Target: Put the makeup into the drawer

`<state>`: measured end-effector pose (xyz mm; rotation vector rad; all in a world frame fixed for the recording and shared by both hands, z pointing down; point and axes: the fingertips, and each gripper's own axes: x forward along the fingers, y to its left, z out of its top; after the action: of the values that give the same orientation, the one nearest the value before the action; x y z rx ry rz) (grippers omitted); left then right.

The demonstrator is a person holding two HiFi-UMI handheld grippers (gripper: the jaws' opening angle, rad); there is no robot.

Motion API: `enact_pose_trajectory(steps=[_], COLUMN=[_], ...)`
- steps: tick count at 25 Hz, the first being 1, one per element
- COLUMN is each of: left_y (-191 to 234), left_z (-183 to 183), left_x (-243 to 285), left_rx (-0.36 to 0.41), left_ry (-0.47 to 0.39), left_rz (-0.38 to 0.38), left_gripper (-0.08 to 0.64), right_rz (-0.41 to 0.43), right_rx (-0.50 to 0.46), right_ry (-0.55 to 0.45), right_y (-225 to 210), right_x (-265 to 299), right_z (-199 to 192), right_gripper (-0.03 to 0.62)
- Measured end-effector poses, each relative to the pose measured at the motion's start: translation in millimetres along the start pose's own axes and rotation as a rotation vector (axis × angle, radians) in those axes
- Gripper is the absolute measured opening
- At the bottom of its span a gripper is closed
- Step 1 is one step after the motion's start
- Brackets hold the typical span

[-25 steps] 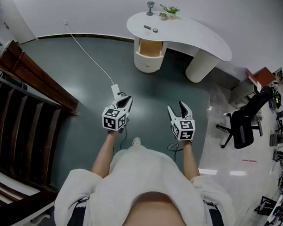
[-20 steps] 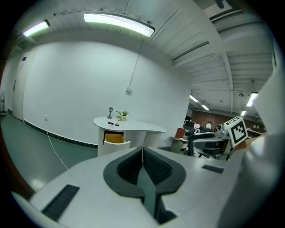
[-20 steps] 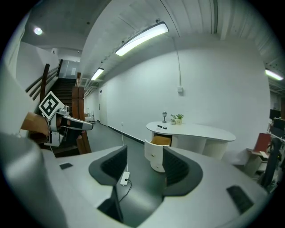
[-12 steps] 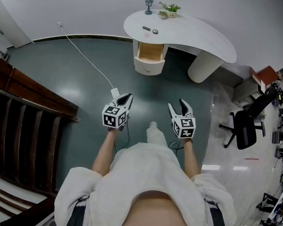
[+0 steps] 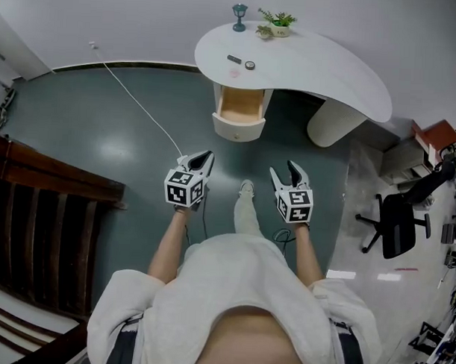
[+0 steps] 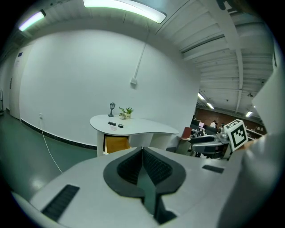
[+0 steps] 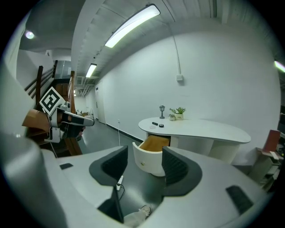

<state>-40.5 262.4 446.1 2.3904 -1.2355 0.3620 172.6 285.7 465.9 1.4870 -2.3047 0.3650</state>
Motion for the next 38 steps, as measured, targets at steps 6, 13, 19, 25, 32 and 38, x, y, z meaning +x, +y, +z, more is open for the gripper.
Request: enact_pose_trajectory(steps=[6, 13, 19, 25, 32, 38], left_y=[29.8, 61.9, 86.9, 112.4, 151.5, 196.0], left_z=[56.3, 115.6, 133.3, 137.0, 143.2, 158.6], left_x=[82.6, 167.3, 213.1, 239.0, 269.3, 301.6], left_rx=[-0.004, -0.008, -0.028, -0.054, -0.078, -0.085], left_ry=[0.011, 0.016, 0.040, 0.065, 0.085, 0.090], left_rz=[0.028, 0.071, 0.103, 0.120, 0.105, 0.068], left_gripper=[0.015, 0.015, 0.016, 0.016, 0.015, 0.015], right_rz=[0.045, 0.101, 0.144, 0.172, 0.187, 0.171], right_rx=[-0.003, -0.020, -0.017, -0.012, -0.017, -0.034], right_ry=[0.004, 0.009, 0.024, 0.058, 0.097, 0.136], right_y=[-61.6, -121.3, -150.1, -158.6, -154.6, -153.1], right_x=[78.3, 161.4, 214.9, 256.6, 306.3, 358.8], right_z=[43.9, 88.8, 105.1, 108.9, 117.1, 128.8], right_gripper=[0.222, 0.221, 0.221, 0.221, 0.221, 0.221])
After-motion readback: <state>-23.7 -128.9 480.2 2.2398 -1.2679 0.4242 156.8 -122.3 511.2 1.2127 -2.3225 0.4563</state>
